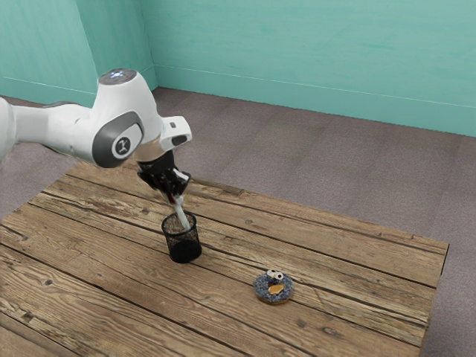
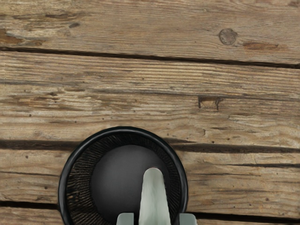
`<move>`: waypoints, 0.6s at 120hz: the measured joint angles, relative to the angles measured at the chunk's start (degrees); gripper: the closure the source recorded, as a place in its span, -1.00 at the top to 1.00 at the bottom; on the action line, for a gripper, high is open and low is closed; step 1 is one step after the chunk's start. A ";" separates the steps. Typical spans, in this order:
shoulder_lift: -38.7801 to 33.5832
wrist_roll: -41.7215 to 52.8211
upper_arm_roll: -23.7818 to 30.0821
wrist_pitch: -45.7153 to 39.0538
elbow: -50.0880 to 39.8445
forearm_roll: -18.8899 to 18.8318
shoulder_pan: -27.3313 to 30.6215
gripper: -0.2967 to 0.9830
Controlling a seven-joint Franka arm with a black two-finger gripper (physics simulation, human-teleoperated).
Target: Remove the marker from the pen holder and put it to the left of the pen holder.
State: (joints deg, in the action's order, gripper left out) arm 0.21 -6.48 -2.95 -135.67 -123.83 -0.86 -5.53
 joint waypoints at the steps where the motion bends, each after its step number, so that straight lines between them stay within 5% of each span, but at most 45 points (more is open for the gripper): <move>1: -0.05 -0.05 -0.25 0.79 0.72 -0.33 -0.26 -0.64; 20: 2.30 -0.35 -3.69 20.32 14.75 -5.44 -3.66 -0.66; 45: 16.41 0.21 -11.87 44.36 25.89 -7.64 1.38 -0.66; 72: 32.73 1.22 -13.06 61.96 38.32 -9.83 1.63 -0.65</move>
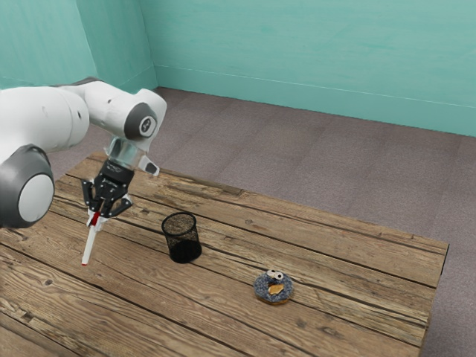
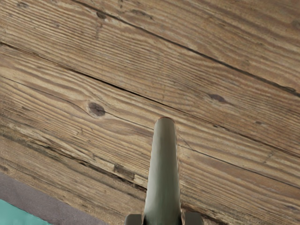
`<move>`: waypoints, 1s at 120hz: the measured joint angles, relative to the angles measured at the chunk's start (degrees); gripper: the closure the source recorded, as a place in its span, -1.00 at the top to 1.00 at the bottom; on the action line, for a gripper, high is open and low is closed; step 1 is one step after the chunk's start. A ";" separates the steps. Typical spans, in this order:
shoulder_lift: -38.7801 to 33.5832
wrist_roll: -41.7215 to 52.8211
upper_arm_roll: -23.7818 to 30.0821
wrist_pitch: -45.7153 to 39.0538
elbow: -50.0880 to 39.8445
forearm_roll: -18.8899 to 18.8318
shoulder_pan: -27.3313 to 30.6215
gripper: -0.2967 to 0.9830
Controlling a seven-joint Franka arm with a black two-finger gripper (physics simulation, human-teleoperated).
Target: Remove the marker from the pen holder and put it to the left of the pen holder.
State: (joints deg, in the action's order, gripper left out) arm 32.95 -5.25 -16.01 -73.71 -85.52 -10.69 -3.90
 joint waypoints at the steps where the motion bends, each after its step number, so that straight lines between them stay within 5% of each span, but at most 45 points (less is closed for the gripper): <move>1: 0.42 0.07 0.04 0.44 0.33 -0.25 0.01 -0.65; 30: 10.08 3.59 0.14 7.62 7.25 -4.61 0.11 -0.62; 51: 10.31 5.94 0.03 9.51 8.02 -4.47 0.83 -0.02; 70: 8.88 7.33 0.04 7.48 8.09 -0.47 1.09 0.27; 94: -9.80 8.32 8.81 -1.75 7.10 5.84 0.85 0.43; 105: -21.54 7.49 9.91 -7.00 -0.43 7.55 -0.78 0.47; 120: -26.33 6.68 9.70 -9.34 -1.02 8.47 -0.98 0.50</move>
State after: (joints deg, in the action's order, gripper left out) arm 6.61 1.43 -6.31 -83.06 -86.54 -2.23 -4.88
